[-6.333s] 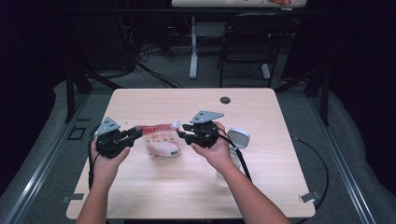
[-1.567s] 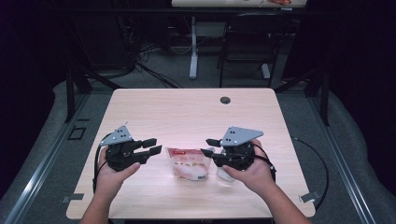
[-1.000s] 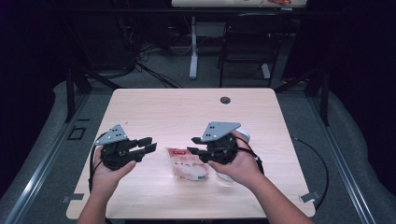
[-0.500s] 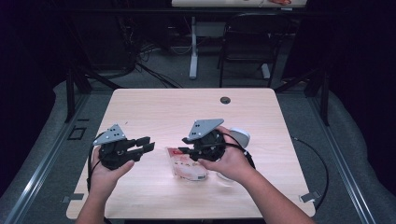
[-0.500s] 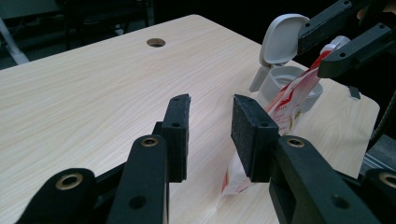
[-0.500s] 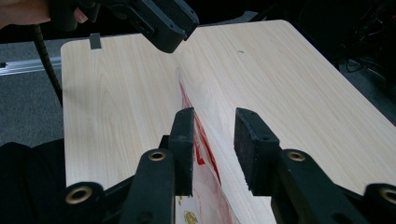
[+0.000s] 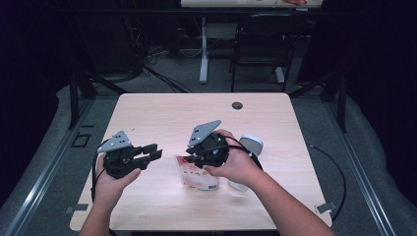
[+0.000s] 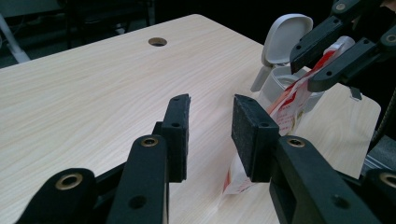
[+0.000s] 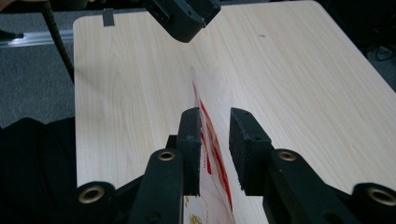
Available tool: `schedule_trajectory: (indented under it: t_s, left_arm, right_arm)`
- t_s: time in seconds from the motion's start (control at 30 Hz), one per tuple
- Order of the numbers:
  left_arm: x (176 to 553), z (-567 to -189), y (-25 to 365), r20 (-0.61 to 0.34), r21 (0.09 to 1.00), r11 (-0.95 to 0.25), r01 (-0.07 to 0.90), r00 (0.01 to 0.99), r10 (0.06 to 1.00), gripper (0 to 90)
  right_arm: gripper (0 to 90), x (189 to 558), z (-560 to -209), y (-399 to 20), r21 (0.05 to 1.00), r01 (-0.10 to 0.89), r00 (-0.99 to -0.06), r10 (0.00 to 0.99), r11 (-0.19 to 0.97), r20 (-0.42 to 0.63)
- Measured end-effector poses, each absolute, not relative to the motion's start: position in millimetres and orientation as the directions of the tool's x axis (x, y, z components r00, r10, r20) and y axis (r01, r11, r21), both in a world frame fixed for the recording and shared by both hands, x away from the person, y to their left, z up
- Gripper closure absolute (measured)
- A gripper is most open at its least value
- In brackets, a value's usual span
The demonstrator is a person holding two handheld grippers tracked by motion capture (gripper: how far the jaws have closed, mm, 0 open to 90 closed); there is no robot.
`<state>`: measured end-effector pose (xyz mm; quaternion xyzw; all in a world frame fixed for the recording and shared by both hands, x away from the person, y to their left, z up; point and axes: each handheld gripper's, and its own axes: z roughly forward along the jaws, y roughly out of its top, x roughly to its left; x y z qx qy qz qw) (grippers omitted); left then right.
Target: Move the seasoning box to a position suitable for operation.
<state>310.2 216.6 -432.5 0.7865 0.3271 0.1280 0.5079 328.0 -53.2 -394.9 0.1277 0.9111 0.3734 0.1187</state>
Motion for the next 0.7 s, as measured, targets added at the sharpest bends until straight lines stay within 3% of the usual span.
schedule_trajectory:
  t_s: [0.7]
  left_arm:
    - [310.7,-433.8,215.7,-0.135,0.880,-0.271,0.390,0.753,0.644,66.9]
  right_arm:
    - [75.6,341.4,-404.9,-36.7,0.630,0.171,-0.955,0.285,0.757,-0.083]
